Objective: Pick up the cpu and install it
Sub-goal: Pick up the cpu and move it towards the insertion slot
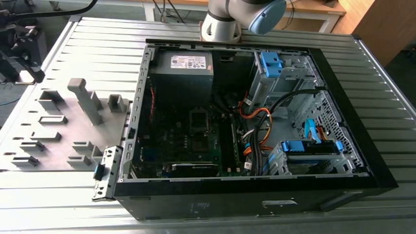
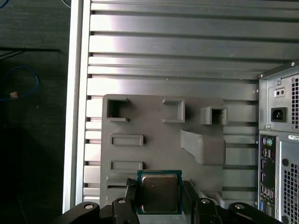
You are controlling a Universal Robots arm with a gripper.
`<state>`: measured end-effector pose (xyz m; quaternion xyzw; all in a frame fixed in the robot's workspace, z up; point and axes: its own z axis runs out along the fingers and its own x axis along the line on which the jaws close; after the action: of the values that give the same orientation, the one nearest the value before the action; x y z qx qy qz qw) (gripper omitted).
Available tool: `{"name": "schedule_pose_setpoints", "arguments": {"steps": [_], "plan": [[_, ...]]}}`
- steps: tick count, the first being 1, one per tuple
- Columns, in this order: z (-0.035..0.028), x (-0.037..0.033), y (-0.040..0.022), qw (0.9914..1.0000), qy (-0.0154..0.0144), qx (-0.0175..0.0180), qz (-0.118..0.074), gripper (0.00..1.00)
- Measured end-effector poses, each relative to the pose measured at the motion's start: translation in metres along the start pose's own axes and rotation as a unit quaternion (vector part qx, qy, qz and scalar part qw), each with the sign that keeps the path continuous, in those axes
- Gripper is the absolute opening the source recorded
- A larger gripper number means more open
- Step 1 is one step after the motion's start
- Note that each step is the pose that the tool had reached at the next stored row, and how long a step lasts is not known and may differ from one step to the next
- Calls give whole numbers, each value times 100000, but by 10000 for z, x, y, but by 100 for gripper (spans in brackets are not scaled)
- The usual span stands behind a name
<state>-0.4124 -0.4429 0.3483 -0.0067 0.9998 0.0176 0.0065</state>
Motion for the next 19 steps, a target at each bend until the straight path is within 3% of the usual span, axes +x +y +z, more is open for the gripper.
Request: {"name": "schedule_pose_setpoints", "arguments": {"steps": [12,19], "plan": [[-20,-4,1,100000,4,3,-4,47],[-19,-39,0,100000,1,1,-5,47]]}}
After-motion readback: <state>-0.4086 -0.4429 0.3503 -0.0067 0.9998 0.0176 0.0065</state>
